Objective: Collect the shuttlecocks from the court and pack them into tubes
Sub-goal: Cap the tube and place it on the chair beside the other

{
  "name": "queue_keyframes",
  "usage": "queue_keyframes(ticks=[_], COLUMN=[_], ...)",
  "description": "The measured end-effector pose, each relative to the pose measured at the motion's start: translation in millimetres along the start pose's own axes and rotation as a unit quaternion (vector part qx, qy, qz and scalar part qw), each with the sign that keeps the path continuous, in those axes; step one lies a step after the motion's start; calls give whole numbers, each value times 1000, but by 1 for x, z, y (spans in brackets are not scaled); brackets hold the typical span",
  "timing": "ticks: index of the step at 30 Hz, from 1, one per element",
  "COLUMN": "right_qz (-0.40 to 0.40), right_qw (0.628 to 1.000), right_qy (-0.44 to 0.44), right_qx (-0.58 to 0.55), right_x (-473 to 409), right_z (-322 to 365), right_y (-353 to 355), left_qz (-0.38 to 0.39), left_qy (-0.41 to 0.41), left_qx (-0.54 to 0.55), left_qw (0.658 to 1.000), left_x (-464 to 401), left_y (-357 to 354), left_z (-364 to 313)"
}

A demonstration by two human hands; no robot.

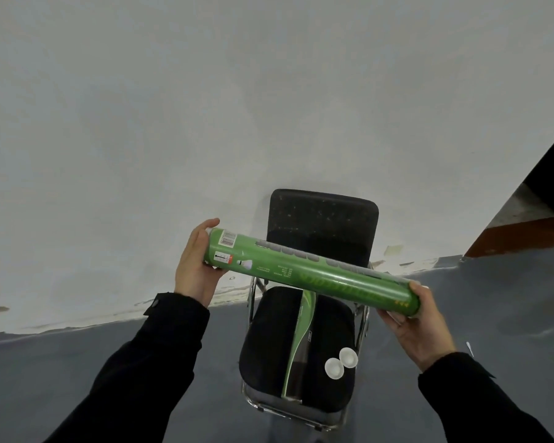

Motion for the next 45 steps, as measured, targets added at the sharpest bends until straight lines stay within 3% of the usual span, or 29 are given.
queue_keyframes(ticks=[7, 15, 17, 20, 21, 24, 26, 28, 30, 33, 37, 40, 42, 45], right_qz=[10, 39, 40, 32, 30, 30, 35, 38, 38, 40, 56, 50, 43, 38], right_qw=[1000, 999, 999, 999, 999, 999, 998, 998, 998, 998, 997, 997, 997, 997], right_qy=[7, 30, 31, 33, 35, 35, 40, 45, 45, 39, 43, 47, 50, 59], right_qx=[-13, -16, -20, -23, -26, -26, -24, -22, -28, -37, -36, -29, -35, -40], right_x=[2, 1, 0, -1, -1, 1, 2, 3, 4, 5, 4, 1, -2, -4], right_z=[-3, -1, 0, -2, -3, -3, -3, -4, -6, -9, -6, -7, -8, -7], right_y=[-6, -5, -4, 1, 2, -1, -6, -11, -12, -7, -6, -4, -2, 2], left_qz=[-42, -67, -81, -57, -43, -41, -71, -106, -125, -65, -40, -63, -88, -75], left_qy=[-50, -95, -62, 23, 21, -62, -129, -166, -159, -91, -31, -39, -77, -104], left_qx=[-42, -215, -156, 93, 110, -30, -182, -237, -160, 30, 85, -42, -187, -277], left_qw=[997, 970, 982, 994, 993, 997, 972, 951, 966, 993, 995, 996, 975, 952], left_x=[3, 15, 13, 10, 10, 14, 15, 12, 10, 10, 10, 15, 18, 24], left_y=[-7, -11, -5, -1, 0, -4, -4, -3, -2, -4, 5, 1, 0, -2], left_z=[-6, -3, 0, 2, 1, -1, -2, -4, -11, -21, -22, -15, -9, 1])
Point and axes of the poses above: each hand's wrist, its own x-axis away from the middle knuckle, its own y-axis out of the back of the hand, z = x × y, the point moved 2 cm from there along -x, towards the middle knuckle, and after that the axes turned 9 degrees about z, right-handed, at the moved point
